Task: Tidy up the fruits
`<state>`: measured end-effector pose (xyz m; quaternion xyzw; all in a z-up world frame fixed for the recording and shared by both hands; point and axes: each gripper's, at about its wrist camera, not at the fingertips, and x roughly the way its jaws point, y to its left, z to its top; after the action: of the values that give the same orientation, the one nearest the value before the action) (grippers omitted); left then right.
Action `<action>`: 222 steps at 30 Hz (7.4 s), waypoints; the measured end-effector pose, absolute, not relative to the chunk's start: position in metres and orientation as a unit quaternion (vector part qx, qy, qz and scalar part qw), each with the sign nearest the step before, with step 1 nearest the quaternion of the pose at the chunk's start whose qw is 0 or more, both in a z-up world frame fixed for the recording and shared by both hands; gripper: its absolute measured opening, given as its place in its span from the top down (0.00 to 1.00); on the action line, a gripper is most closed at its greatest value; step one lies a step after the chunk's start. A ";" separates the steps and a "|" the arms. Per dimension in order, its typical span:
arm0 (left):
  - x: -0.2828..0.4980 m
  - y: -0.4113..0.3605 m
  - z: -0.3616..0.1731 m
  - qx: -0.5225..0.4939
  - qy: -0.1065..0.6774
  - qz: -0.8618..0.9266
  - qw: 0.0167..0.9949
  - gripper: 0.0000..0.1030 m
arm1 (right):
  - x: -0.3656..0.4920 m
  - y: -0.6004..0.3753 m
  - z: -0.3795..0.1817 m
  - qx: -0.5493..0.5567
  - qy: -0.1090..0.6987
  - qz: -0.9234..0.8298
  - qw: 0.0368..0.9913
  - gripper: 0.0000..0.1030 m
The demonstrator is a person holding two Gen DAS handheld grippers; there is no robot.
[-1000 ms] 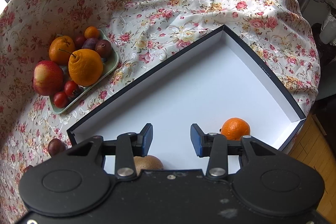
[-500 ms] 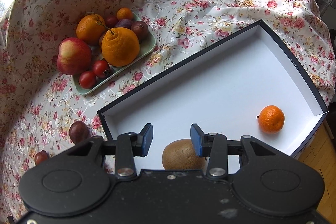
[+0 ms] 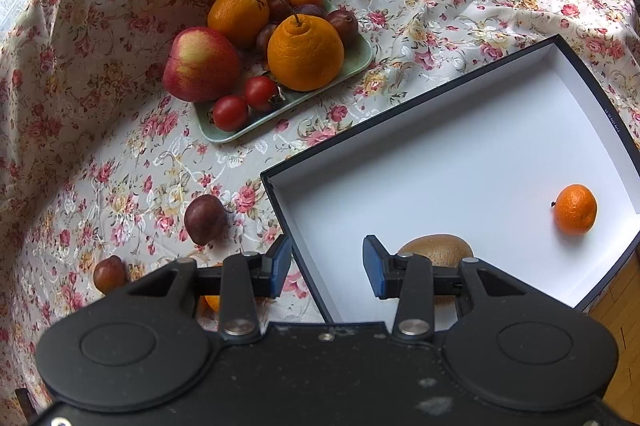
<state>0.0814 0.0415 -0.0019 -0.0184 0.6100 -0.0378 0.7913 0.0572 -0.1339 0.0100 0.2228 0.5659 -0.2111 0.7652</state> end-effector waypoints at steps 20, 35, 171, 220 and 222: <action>0.099 0.080 0.001 -0.053 0.607 0.010 0.793 0.39 | 0.073 -0.093 -0.007 0.207 0.592 -0.168 0.761 0.59; 0.117 0.095 -0.010 -0.068 0.615 0.016 0.785 0.39 | 0.096 -0.072 -0.030 0.211 0.625 -0.138 0.739 0.59; 0.031 -0.068 0.017 0.023 0.583 -0.132 0.801 0.62 | -0.041 -0.244 0.015 0.277 0.563 -0.244 0.739 0.59; 0.065 -0.043 -0.051 -0.025 0.633 -0.041 0.772 0.56 | -0.052 -0.258 0.022 0.290 0.559 -0.240 0.739 0.59; 0.066 -0.043 -0.051 -0.029 0.631 -0.042 0.774 0.56 | -0.054 -0.262 0.023 0.293 0.557 -0.244 0.738 0.59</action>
<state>0.0658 -0.0430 -0.0513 -0.0292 0.6310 -0.0418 0.7741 -0.0536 -0.2616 0.0227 0.2928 0.5570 -0.2439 0.7380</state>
